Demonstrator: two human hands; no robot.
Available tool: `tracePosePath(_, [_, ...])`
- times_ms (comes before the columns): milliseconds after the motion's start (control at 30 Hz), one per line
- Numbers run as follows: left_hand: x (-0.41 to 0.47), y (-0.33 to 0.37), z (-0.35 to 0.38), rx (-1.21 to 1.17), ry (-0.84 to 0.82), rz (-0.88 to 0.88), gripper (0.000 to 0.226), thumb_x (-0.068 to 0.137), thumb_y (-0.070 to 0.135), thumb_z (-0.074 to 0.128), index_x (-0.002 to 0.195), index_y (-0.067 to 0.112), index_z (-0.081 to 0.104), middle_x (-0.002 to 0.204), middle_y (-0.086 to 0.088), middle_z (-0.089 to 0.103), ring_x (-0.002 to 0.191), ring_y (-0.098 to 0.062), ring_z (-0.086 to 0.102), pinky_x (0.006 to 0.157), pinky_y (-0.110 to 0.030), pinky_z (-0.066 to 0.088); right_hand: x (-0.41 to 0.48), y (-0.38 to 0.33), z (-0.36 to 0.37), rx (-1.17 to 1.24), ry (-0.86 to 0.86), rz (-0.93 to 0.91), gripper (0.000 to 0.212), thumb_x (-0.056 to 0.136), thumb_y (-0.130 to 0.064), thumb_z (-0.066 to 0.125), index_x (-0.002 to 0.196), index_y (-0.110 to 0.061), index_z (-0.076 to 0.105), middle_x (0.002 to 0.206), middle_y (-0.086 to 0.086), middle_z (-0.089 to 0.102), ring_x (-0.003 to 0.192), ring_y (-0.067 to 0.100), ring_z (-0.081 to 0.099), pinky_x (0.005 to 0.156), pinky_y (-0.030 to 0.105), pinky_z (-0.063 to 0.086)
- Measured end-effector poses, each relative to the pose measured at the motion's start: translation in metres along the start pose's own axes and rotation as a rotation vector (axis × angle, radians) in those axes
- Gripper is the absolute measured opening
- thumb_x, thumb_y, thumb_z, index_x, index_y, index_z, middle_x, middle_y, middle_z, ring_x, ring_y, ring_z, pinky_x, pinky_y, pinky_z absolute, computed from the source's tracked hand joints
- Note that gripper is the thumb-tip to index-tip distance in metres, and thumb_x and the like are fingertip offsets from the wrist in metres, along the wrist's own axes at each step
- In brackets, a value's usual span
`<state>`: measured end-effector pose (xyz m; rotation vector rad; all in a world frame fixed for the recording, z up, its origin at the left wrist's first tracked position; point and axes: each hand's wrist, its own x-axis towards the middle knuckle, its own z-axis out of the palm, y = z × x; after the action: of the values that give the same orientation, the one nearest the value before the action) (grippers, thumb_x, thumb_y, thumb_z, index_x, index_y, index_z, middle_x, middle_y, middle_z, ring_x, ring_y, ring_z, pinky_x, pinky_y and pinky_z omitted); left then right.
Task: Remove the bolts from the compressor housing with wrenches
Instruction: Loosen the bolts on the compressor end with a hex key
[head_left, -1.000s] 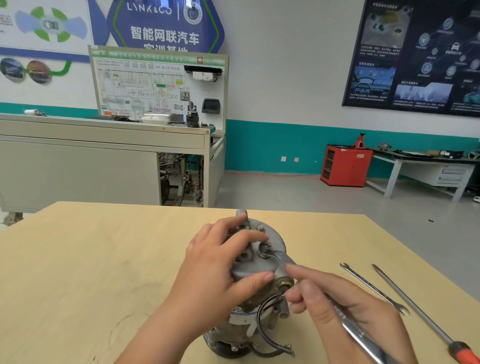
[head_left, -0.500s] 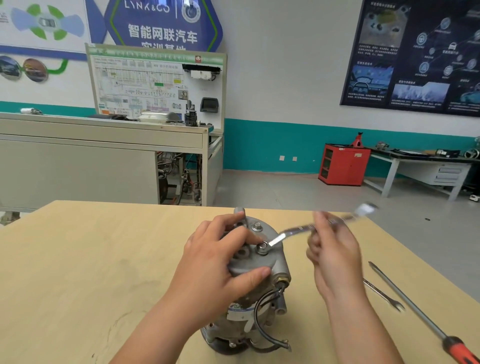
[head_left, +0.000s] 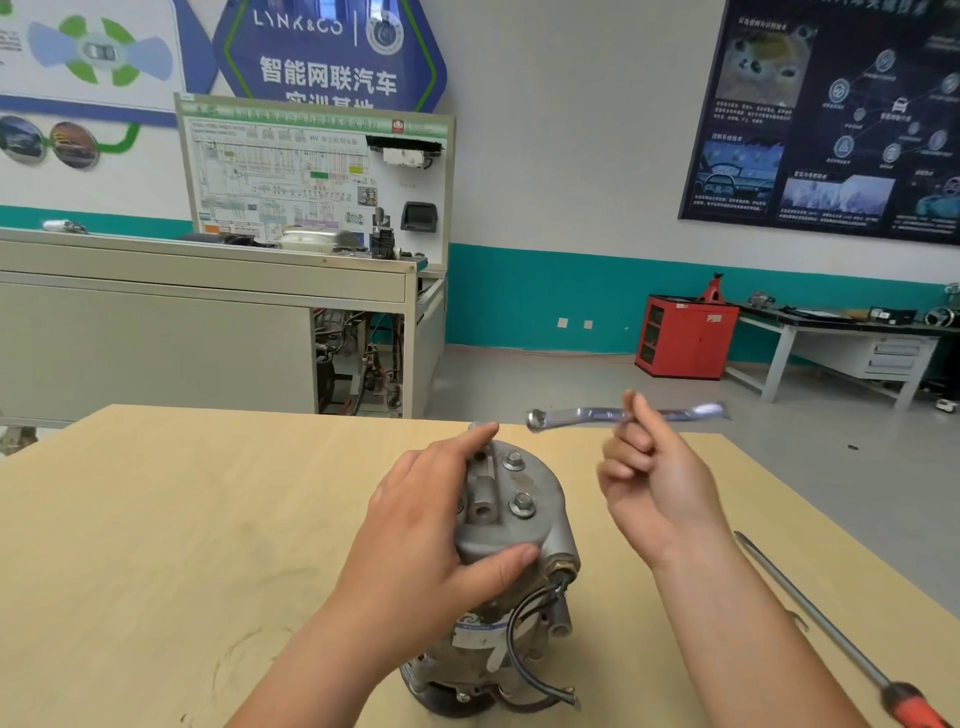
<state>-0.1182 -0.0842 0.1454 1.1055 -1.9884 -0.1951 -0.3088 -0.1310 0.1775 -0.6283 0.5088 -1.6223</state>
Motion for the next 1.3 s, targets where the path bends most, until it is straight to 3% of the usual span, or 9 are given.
tracePosePath(167, [0.0,-0.001,0.001,0.007,0.017,0.02,0.071,0.063,0.074,0.045,0.127,0.052,0.025,0.122,0.042,0.03,0.113,0.009,0.032,0.1,-0.022,0.033,-0.067,-0.003,-0.013,-0.265,-0.106,-0.198,0.011,0.088,-0.013,0.04,0.083,-0.017,0.049,0.074,0.006,0.072,0.068,0.016,0.07,0.046,0.011,0.044])
tracePosePath(300, [0.0,-0.002,0.002,0.005,0.03,0.033,0.066,0.065,0.072,0.046,0.125,0.05,0.03,0.134,0.032,0.036,0.115,0.007,0.032,0.101,-0.027,0.034,-0.104,0.0,-0.007,-0.49,-0.21,-0.257,0.014,0.073,-0.022,0.055,0.084,-0.012,0.056,0.086,0.014,0.074,0.081,0.028,0.072,0.047,0.018,0.05])
tracePosePath(433, [0.0,-0.002,0.003,0.016,0.036,0.051,0.057,0.068,0.072,0.047,0.122,0.057,0.032,0.136,0.03,0.038,0.117,0.009,0.032,0.101,-0.028,0.036,-0.129,0.004,0.006,-0.676,-0.259,-0.148,0.084,0.037,-0.082,0.067,0.092,-0.019,0.072,0.089,-0.002,0.075,0.086,0.016,0.071,0.053,0.018,0.053])
tracePosePath(600, [0.0,-0.001,0.002,0.015,0.035,0.057,0.052,0.069,0.073,0.046,0.119,0.059,0.037,0.138,0.024,0.041,0.12,0.003,0.034,0.102,-0.034,0.037,-0.132,0.013,0.01,-0.804,-0.228,-0.077,0.106,0.022,-0.09,0.06,0.098,-0.017,0.061,0.091,-0.015,0.073,0.088,0.008,0.07,0.06,0.02,0.054])
tracePosePath(733, [0.001,-0.002,0.003,0.017,0.024,0.045,0.053,0.069,0.073,0.047,0.118,0.054,0.052,0.139,0.023,0.04,0.12,0.002,0.034,0.102,-0.035,0.037,-0.127,0.012,0.007,-0.996,-0.249,-0.135,0.1,0.025,-0.1,0.043,0.096,-0.032,0.06,0.086,-0.023,0.071,0.089,0.001,0.068,0.082,0.03,0.053])
tracePosePath(933, [0.001,-0.002,0.002,0.009,0.005,0.044,0.038,0.067,0.074,0.046,0.104,0.063,0.048,0.137,0.026,0.037,0.119,0.003,0.031,0.102,-0.037,0.036,-0.122,0.006,-0.008,-0.951,-0.31,-0.157,0.072,0.042,-0.092,0.055,0.098,-0.048,0.066,0.071,0.0,0.073,0.056,0.015,0.069,0.051,0.011,0.046])
tracePosePath(1067, [0.001,-0.003,0.001,-0.004,-0.006,0.04,0.032,0.065,0.075,0.046,0.095,0.063,0.046,0.135,0.034,0.031,0.118,0.012,0.026,0.102,-0.035,0.035,-0.073,0.01,-0.025,-0.679,-0.046,-0.356,0.029,0.08,-0.053,0.06,0.086,-0.028,0.074,0.051,-0.002,0.051,0.043,0.005,0.041,0.039,0.014,0.032])
tracePosePath(1167, [0.001,-0.001,0.0,-0.016,-0.01,0.033,0.032,0.064,0.075,0.05,0.094,0.062,0.048,0.135,0.033,0.032,0.119,0.008,0.028,0.103,-0.037,0.034,-0.004,0.02,-0.013,-0.686,0.062,-0.298,0.021,0.092,-0.024,0.052,0.088,-0.022,0.072,0.06,-0.009,0.04,0.05,0.003,0.034,0.043,0.014,0.028])
tracePosePath(1300, [0.001,0.002,0.0,-0.01,-0.013,0.015,0.034,0.066,0.069,0.058,0.097,0.058,0.055,0.137,0.026,0.036,0.121,0.003,0.028,0.104,-0.039,0.034,0.056,0.031,0.029,-1.128,-0.252,-0.111,0.023,0.09,-0.032,0.049,0.087,-0.024,0.07,0.058,-0.01,0.043,0.054,0.006,0.041,0.053,0.021,0.036])
